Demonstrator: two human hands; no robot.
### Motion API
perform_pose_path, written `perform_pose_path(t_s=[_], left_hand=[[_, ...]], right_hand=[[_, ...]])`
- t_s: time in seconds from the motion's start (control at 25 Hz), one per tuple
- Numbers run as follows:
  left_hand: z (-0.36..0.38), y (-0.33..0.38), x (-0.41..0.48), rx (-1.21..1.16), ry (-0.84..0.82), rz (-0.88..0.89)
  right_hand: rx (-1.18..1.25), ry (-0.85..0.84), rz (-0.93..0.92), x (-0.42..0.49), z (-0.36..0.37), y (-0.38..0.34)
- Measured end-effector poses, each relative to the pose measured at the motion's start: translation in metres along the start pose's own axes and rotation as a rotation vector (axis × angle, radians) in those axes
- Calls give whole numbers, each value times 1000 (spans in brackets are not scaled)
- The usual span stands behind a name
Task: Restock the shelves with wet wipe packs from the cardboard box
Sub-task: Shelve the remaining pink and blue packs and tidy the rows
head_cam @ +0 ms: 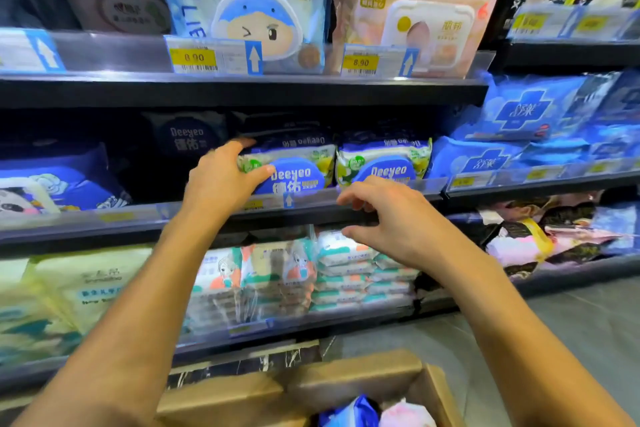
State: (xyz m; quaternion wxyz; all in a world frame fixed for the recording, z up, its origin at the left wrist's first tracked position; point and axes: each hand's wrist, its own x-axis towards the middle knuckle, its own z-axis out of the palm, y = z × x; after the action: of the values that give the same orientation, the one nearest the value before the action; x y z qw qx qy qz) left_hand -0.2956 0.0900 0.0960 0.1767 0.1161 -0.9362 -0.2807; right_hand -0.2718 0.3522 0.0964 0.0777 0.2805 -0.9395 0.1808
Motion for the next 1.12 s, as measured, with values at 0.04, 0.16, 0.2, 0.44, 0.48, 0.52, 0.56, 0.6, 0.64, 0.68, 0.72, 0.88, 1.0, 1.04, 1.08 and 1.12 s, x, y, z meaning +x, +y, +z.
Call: perform_pose_path(t_s=[0.04, 0.16, 0.2, 0.44, 0.48, 0.52, 0.56, 0.6, 0.64, 0.68, 0.72, 0.88, 1.0, 1.04, 1.08, 1.12], left_hand=[[-4, 0, -1, 117, -8, 8], [-15, 6, -17, 402, 93, 123], [-17, 7, -28, 451, 150, 226], [0, -29, -124, 420, -95, 522], [9, -38, -139, 416, -169, 510], [19, -47, -152, 410, -247, 503], [30, -53, -166, 395, -327, 500], [41, -58, -178, 372, -405, 500], [51, -61, -189, 352, -469, 506], [62, -63, -200, 340, -522, 517], [73, -65, -211, 333, -568, 529], [110, -75, -245, 343, -739, 515], [133, -88, -257, 419, -880, 535], [140, -91, -260, 436, -918, 555], [147, -94, -261, 447, -948, 583], [154, -94, -261, 452, -968, 613]], right_hand=[[-21, -56, 4, -4, 2, 3], [-65, -220, 24, -10, 7, 5], [-68, -260, 23, -11, 9, 4], [-161, -470, -37, -12, 37, -14], [-167, -499, -51, -20, 41, -14], [-163, -532, -52, -29, 46, -14], [-154, -565, -44, -41, 50, -12], [-150, -598, -31, -53, 54, -10], [-150, -632, -18, -66, 60, -8], [-142, -666, -5, -79, 68, -5], [-128, -701, 17, -89, 77, -2], [-120, -820, 76, -117, 100, 9], [-116, -869, 149, -132, 105, 19], [-115, -879, 176, -136, 106, 23], [-114, -883, 201, -140, 107, 26], [-114, -887, 220, -143, 108, 30]])
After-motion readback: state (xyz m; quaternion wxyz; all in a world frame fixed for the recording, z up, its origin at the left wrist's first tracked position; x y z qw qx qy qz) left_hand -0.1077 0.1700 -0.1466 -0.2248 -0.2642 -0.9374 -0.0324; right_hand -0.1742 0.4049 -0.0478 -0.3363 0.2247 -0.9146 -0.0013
